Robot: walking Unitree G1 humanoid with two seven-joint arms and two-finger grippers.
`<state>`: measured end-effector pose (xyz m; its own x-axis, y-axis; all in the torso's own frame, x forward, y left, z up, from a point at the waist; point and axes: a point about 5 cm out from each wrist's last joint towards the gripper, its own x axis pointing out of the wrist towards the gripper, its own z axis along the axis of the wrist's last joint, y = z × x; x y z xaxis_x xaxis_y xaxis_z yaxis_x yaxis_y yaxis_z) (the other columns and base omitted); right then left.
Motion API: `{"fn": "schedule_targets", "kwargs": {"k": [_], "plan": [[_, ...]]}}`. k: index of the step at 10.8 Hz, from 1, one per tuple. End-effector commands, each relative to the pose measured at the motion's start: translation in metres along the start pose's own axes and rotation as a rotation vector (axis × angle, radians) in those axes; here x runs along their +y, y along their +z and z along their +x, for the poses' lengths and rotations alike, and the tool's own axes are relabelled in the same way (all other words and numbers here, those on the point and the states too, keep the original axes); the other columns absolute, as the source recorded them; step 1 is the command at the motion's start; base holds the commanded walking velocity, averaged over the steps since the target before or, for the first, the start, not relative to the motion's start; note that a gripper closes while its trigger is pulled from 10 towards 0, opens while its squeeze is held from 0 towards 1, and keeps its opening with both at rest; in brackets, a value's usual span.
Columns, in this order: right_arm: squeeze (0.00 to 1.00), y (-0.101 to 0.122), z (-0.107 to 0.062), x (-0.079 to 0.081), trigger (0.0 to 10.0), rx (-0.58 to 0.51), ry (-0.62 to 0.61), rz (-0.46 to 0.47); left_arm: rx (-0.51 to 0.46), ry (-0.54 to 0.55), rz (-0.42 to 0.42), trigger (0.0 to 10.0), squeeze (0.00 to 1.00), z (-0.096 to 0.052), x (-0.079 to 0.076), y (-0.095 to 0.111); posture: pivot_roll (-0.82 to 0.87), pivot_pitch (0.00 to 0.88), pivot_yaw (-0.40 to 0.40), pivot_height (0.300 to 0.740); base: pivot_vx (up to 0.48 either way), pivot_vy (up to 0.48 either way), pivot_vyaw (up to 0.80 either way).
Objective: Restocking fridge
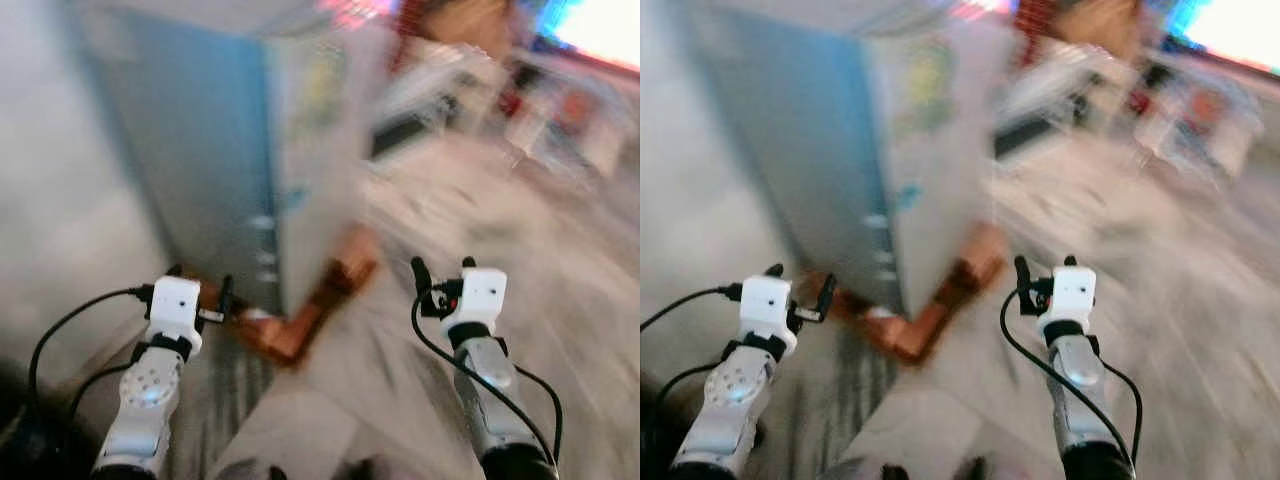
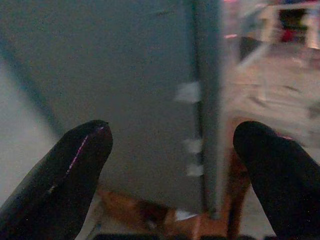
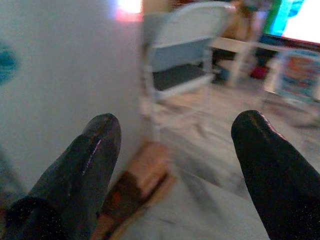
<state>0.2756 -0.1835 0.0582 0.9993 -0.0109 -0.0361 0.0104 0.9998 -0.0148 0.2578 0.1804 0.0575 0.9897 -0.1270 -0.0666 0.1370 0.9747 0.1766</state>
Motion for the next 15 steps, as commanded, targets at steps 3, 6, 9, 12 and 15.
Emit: {"fn": "schedule_targets", "kwargs": {"k": [3,6,9,12,15], "plan": [[0.00,0.0005,-0.0005,-0.0057,10.0,0.000,-0.013,-0.008,-0.024,-0.040,-0.002,10.0,0.00,0.0018,-0.0097,0.0038,0.10,0.031,-0.022,0.740,0.415,0.096,-0.17],[0.00,0.0022,0.0006,-0.0065,10.0,-0.006,-0.006,-0.009,-0.027,-0.048,-0.014,10.0,0.00,0.0027,-0.0136,0.0041,0.10,0.034,-0.031,0.740,0.333,0.000,0.00],[0.00,0.0019,0.0009,-0.0052,10.0,0.002,0.002,-0.004,-0.031,-0.051,-0.023,10.0,0.00,0.0026,-0.0145,0.0037,0.10,0.035,-0.039,0.740,0.000,0.000,-0.41],[0.00,0.0024,-0.0002,-0.0066,10.0,-0.001,0.005,-0.011,-0.020,-0.044,-0.033,10.0,0.00,-0.0002,-0.0123,0.0008,0.10,0.042,-0.043,0.740,0.000,0.000,0.00],[0.00,-0.0009,-0.0035,-0.0040,10.0,0.020,0.017,-0.014,0.004,-0.052,-0.040,10.0,0.00,0.0072,-0.0078,-0.0013,0.09,0.053,-0.049,0.740,0.000,0.000,-0.80]]}}
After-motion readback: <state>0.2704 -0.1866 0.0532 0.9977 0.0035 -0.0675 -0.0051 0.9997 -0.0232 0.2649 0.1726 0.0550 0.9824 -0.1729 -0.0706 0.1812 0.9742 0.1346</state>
